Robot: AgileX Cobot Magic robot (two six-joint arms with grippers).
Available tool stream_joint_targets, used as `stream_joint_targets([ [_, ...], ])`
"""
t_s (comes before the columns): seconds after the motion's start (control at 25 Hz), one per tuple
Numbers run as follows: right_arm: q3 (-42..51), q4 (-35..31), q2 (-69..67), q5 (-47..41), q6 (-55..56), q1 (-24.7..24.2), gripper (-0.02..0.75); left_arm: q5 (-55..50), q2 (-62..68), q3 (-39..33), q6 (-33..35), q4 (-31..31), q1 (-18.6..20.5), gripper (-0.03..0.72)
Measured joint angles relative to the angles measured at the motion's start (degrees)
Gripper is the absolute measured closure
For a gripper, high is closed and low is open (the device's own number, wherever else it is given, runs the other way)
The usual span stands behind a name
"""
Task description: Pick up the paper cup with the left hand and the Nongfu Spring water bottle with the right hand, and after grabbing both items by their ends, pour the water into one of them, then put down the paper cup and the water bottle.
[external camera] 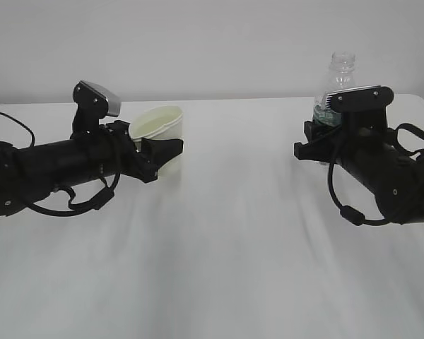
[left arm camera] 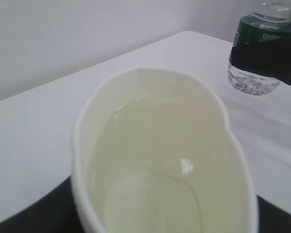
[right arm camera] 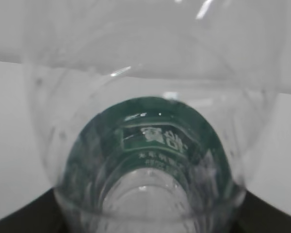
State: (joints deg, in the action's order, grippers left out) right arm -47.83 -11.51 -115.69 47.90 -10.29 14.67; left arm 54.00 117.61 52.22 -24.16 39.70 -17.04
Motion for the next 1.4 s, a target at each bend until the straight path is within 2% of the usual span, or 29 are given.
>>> stream_joint_targets([
  [0.48,0.00,0.00,0.00,0.10,0.00,0.00,0.331,-1.45,0.00,0.00,1.61,-1.38,4.28,0.274],
  [1.4,0.00,0.00,0.00,0.10,0.00,0.00,0.331,-2.46,0.00,0.00,9.55,-14.16,10.28,0.295],
])
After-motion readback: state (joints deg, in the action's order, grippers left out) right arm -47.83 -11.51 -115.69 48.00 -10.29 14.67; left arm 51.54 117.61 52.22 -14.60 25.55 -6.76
